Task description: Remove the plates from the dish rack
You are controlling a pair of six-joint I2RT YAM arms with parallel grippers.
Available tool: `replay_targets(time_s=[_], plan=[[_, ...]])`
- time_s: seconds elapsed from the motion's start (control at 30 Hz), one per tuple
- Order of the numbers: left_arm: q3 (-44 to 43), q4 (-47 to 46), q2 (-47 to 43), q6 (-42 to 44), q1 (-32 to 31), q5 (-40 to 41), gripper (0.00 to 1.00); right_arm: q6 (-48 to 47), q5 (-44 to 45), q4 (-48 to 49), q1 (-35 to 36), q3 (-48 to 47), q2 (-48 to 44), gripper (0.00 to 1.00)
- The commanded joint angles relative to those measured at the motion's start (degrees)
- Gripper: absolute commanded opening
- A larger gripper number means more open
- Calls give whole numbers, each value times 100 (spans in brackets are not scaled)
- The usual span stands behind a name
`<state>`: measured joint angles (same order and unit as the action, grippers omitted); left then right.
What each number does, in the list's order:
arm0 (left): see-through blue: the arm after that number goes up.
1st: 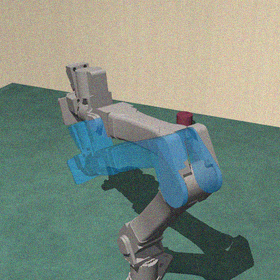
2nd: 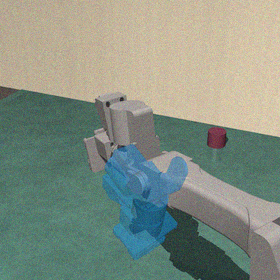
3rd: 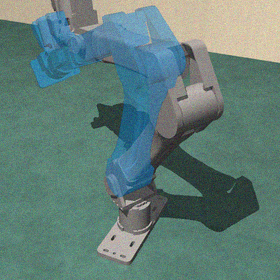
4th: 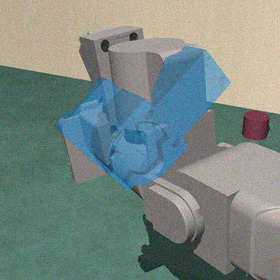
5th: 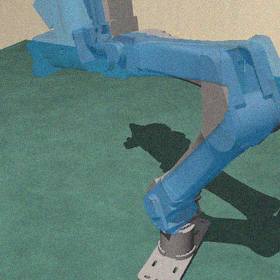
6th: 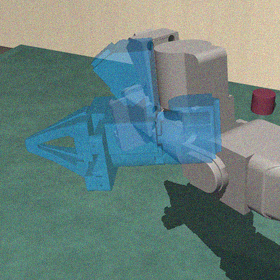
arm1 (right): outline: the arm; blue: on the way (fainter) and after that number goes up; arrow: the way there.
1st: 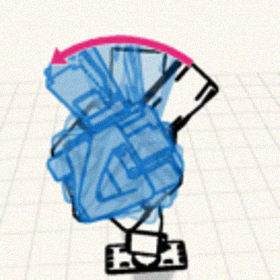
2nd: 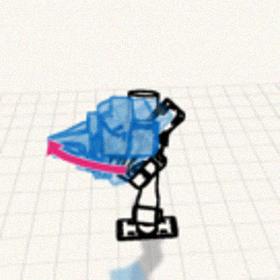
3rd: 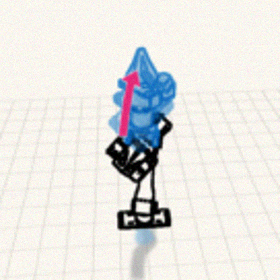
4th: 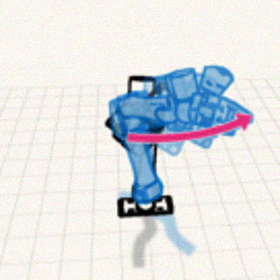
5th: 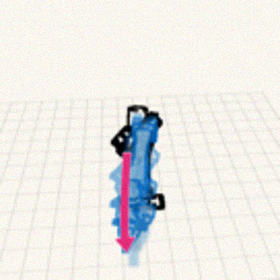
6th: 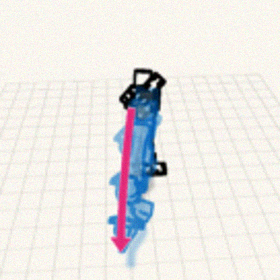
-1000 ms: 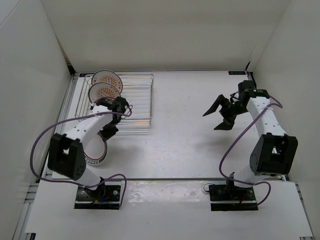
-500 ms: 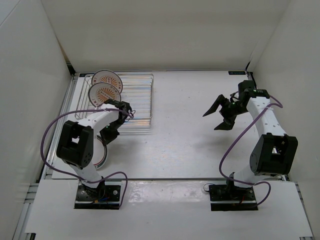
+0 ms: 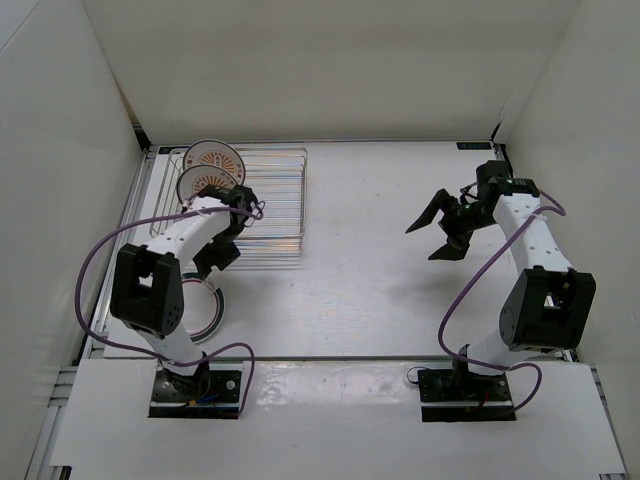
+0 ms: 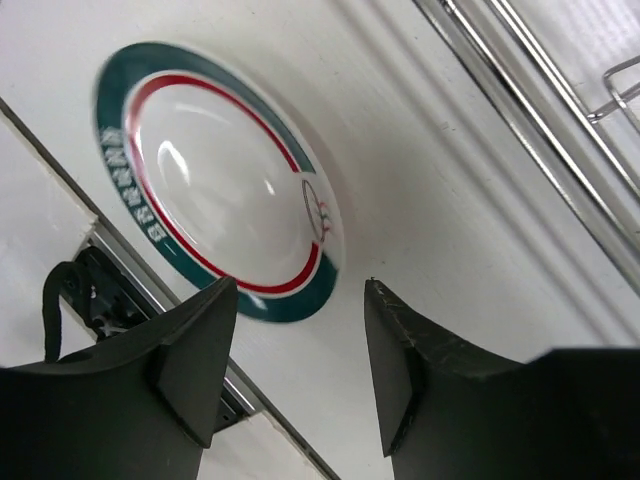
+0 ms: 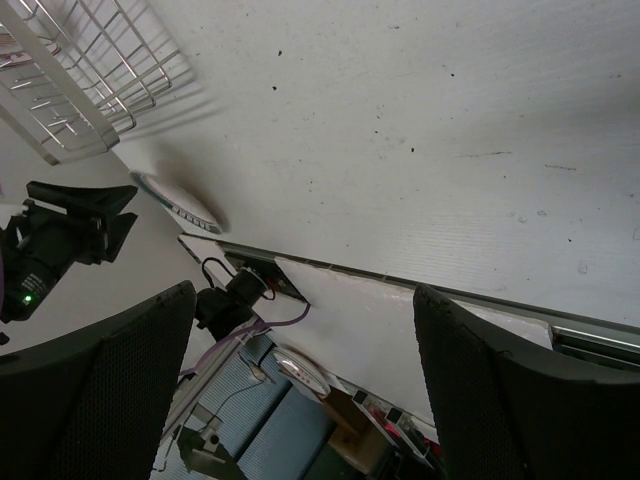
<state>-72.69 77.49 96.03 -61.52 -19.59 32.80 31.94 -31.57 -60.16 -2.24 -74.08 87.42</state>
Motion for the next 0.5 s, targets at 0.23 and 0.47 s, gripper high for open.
replay_targets(time_s=[0.23,0.47], plan=[[-1420,2622,-682,499,491,-607,57,-65,-51,-13,-4,-89,-111,90],[-1798,-266,-1603,1186,1913,-3701,64,-39,-77,-4,4,-62,-102,90]])
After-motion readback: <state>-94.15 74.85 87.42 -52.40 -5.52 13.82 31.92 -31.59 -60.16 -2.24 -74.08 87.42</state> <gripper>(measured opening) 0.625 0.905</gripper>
